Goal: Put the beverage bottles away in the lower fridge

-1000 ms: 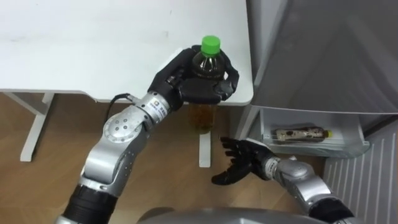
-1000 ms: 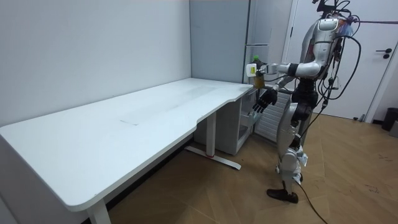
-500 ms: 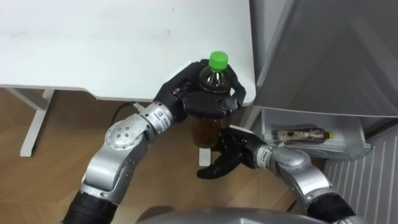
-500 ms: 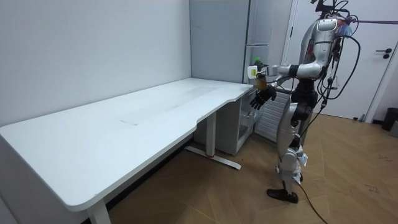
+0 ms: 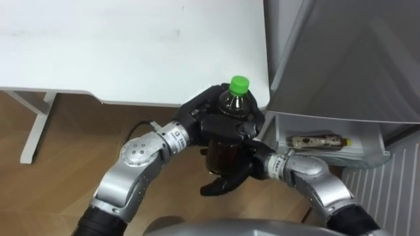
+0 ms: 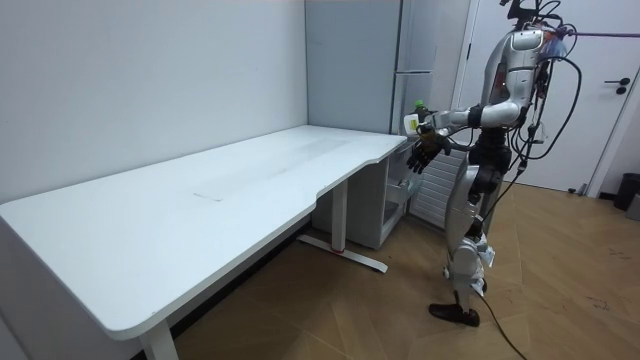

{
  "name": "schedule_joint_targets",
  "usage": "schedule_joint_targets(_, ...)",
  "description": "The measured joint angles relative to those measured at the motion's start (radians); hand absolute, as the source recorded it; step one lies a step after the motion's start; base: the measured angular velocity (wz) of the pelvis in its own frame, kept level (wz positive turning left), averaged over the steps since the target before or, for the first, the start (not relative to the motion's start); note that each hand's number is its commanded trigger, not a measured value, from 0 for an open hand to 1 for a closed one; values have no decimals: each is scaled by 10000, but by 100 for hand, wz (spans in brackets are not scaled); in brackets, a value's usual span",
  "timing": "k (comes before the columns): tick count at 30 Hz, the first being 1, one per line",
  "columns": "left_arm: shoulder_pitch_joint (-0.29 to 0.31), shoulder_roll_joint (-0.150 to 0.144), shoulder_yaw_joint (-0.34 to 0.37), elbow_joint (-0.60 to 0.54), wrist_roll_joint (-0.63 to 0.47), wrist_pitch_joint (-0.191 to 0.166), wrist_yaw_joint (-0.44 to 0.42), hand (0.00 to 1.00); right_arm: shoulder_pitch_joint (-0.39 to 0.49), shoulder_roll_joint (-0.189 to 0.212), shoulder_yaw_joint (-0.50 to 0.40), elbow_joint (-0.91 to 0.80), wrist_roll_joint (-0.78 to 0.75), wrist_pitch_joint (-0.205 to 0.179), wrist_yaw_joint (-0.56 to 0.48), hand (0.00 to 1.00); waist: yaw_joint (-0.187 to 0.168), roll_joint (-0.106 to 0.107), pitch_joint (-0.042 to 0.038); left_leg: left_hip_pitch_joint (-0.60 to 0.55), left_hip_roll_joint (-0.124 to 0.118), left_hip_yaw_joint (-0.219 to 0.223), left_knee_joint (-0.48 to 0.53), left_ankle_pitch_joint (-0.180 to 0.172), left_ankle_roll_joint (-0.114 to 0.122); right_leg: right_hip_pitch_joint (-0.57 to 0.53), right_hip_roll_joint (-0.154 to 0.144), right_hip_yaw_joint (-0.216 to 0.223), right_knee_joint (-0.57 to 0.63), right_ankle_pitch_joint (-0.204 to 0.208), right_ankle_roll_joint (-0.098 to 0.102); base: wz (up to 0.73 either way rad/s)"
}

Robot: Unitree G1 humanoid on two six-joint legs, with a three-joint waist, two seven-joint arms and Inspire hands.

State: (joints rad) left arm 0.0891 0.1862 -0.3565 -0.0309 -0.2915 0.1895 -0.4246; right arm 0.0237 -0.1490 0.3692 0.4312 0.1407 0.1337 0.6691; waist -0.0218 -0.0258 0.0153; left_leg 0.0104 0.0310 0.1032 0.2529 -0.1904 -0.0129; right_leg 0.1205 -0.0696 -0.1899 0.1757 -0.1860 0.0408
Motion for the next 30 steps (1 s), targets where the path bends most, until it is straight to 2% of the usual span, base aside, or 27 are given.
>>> schedule_joint_targets(7,2,163,-12,101,2,-101,-209,100,23,-60,-6,-11,1309,2,188,0,-5,105,37,-59,0,-30,34,-1,-1,-12,1,-60,0,0,0,0)
schedule_joint_targets(16,7,183,-8,142,5,-162,-224,100,47,-70,37,-14,1831,3,186,0,22,203,5,-86,4,-45,30,-1,-1,-95,3,-46,114,-1,2,0)
schedule_joint_targets(17,9,186,-8,142,6,-162,-225,100,48,-70,37,-14,1837,3,186,7,23,203,5,-88,4,-44,31,0,-1,-97,2,-46,115,-1,2,0)
schedule_joint_targets(18,10,189,-9,142,6,-162,-225,100,49,-70,49,-14,1864,3,186,33,35,208,1,-90,5,-44,34,0,0,-102,3,-47,118,-1,2,0)
schedule_joint_targets(20,10,187,-10,141,6,-163,-226,100,80,-71,50,-14,2071,25,184,95,42,211,-19,-89,7,-44,30,0,0,-118,3,-46,123,-1,2,0)
schedule_joint_targets(21,11,187,-12,141,15,-164,-226,100,84,-70,41,-14,2167,88,183,100,42,219,-35,-88,8,-39,31,1,1,-120,3,-43,124,-1,2,0)
schedule_joint_targets(30,76,228,-13,142,-2,-163,-187,100,136,-70,108,-13,2209,116,183,100,29,145,-81,-5,9,-30,40,2,1,-35,2,-33,122,-1,1,0)
